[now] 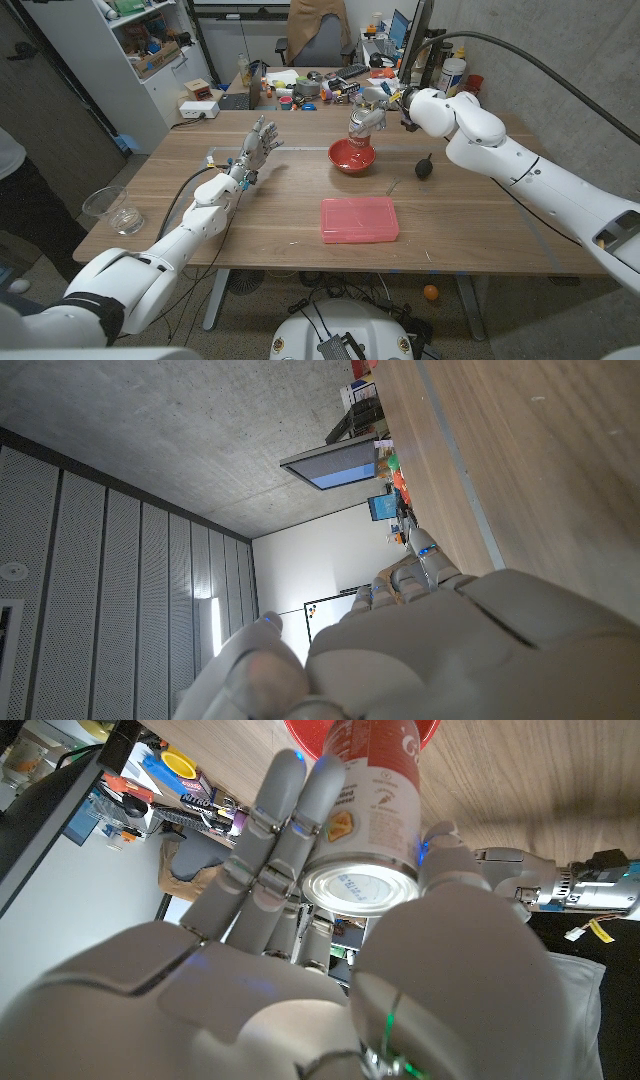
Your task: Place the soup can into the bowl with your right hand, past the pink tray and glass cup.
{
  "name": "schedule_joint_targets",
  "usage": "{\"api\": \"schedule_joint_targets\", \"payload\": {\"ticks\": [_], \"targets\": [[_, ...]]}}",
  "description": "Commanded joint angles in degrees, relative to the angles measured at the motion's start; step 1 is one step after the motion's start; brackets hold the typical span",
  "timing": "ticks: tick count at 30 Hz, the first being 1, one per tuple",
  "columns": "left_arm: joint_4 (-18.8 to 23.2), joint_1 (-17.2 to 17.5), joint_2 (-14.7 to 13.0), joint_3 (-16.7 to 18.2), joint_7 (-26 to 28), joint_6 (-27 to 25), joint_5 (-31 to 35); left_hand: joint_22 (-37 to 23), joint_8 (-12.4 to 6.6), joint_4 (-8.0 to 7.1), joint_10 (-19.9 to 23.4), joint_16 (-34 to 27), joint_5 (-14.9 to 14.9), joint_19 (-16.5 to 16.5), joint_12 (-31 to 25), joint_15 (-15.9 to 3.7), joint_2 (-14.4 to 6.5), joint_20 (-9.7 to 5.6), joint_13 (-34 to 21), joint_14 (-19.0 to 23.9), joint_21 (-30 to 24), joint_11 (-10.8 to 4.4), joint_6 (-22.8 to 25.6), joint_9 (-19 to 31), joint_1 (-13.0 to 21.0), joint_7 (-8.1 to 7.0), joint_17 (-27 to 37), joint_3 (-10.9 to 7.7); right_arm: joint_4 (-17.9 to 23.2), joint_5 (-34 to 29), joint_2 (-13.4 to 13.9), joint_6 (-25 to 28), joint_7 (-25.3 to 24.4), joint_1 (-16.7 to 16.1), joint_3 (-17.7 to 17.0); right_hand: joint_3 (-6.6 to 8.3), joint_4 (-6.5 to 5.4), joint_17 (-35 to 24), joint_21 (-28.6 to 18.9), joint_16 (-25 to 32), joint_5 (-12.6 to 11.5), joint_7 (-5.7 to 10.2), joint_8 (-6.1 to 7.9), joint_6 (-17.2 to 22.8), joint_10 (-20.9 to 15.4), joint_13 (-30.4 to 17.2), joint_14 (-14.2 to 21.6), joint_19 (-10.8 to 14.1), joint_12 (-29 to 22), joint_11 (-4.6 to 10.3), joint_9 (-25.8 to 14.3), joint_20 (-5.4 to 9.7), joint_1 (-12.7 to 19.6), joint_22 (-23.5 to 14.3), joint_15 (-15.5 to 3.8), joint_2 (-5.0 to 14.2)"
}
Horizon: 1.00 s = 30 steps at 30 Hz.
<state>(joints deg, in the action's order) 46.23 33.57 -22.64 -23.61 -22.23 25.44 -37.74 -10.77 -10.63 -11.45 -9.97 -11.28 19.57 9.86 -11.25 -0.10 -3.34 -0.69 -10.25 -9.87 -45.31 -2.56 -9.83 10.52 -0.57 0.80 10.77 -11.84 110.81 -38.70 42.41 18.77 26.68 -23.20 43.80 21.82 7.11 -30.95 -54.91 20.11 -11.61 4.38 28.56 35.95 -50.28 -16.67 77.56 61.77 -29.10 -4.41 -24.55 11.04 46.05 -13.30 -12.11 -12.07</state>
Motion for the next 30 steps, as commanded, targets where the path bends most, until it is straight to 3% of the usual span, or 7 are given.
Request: {"api": "schedule_joint_targets", "payload": {"ticks": [1,13,30], "targets": [[1.36,1.22,-0.74,0.26,0.44,-0.5,-0.29,-0.36,-0.33,-0.07,-17.21,-0.17,0.53,17.45,-0.15,0.14,-7.35,0.65,-0.2,-16.37,0.05,0.24,-15.59,0.22,-0.08,0.25,0.17,0.34,-5.94,-2.13,-4.93,-1.74,0.2,4.18,3.22,-0.17,0.01,-0.18,-0.5,-0.2,0.15,-3.73,0.35,7.99,-4.38,-11.81,0.13,0.25,-5.13,3.44,-0.09,2.02,20.58,-0.06,-0.47,20.25],[3.15,2.76,-1.77,0.63,0.53,-0.73,-0.75,-0.37,-0.34,-0.07,-17.17,-0.19,0.55,17.34,-0.18,0.15,-7.33,0.54,-0.2,-16.35,0.09,0.24,-15.57,0.22,-0.1,0.25,0.17,0.42,-14.26,-3.33,-9.1,-1.04,1.14,8.76,6.63,-0.45,-0.16,-0.32,-0.74,-0.41,0.17,-3.64,0.23,8.62,-4.58,-11.68,0.21,0.11,-5.21,3.57,0.35,2.02,20.46,0.24,-0.46,20.17],[-0.22,1.05,-0.66,0.21,-1.41,0.16,-0.65,-0.37,-0.34,-0.06,-17.2,-0.19,0.58,17.35,-0.17,0.17,-7.31,0.62,-0.2,-16.38,0.19,0.22,-15.54,0.22,-0.1,0.3,0.16,0.54,-22.93,-2.77,-10.92,-2.06,0.47,12.07,10.16,-0.78,-0.42,-0.47,-0.99,-0.62,0.18,-3.72,0.24,9.16,-4.69,-11.68,0.25,-0.03,-5.34,3.59,0.49,2.02,20.19,0.52,-0.44,20.16]]}}
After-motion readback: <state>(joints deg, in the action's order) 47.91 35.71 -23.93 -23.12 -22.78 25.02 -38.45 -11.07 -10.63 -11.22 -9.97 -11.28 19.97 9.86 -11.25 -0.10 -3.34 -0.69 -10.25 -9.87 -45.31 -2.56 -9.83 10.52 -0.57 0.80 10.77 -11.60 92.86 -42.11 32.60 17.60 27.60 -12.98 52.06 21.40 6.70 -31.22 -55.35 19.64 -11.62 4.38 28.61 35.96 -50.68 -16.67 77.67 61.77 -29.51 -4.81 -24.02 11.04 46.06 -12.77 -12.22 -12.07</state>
